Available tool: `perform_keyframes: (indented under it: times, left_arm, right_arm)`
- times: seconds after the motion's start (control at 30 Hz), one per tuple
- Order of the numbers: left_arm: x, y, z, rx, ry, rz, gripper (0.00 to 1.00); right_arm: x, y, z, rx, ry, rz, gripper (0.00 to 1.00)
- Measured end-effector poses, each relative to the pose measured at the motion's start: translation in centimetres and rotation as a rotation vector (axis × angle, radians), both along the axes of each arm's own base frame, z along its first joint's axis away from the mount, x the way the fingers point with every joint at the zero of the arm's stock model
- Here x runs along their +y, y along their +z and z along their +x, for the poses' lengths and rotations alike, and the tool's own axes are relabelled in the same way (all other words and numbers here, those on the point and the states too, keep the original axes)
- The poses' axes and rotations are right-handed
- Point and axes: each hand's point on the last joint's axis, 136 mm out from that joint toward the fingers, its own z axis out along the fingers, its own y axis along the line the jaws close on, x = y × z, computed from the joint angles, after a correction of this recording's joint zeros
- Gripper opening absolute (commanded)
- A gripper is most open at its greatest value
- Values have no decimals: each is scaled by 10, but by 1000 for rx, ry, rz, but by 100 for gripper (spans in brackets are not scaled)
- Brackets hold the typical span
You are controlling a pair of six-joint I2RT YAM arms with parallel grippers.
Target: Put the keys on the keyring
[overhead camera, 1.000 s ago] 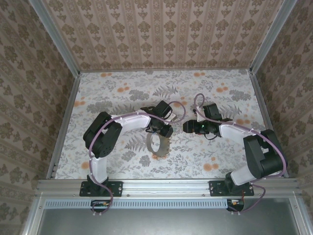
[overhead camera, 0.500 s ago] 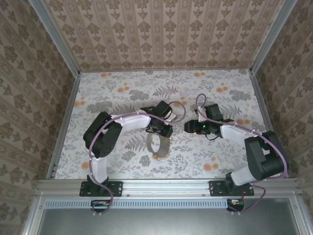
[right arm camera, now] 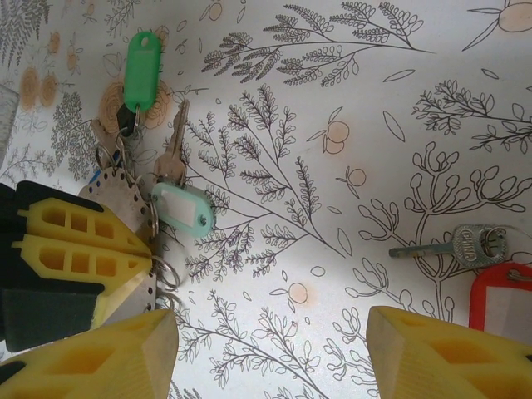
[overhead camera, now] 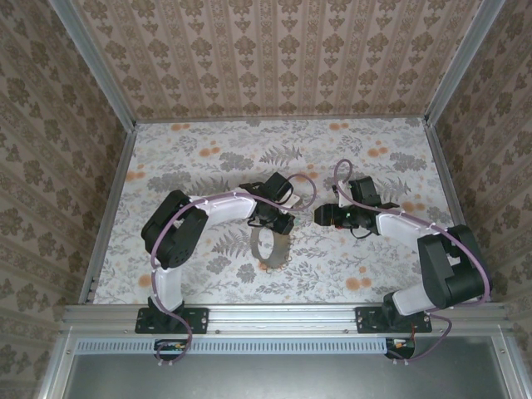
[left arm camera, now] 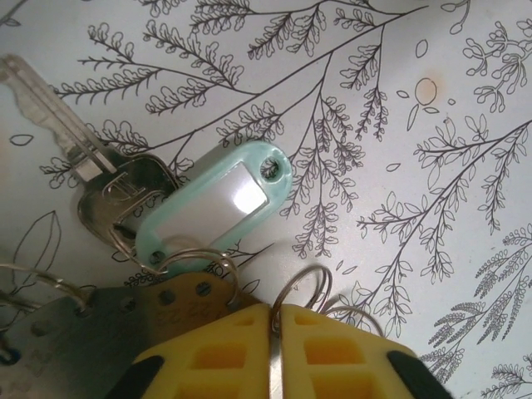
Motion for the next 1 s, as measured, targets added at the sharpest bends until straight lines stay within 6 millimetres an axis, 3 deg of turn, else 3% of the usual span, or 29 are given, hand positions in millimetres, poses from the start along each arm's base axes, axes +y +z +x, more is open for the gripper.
perform_keyframes:
  times: [0.37,0.7,0.83,1.0]
  left_arm:
    - [-1,11,-4,-7,-9,-33,0]
    - [3,36,-14,-55,-41,-119,0]
    - [6,52,-22,-90,-83,-192,0]
    - [10,75,-28,-140,-136,-291,0]
  right_arm:
    - [7,4,-2,-5,28,37,62]
    - [52,20,-27,-58,202,162,59]
    - [64,38,-51,-126,272,204,57]
    - [70,73,-58,-261,311,255,54]
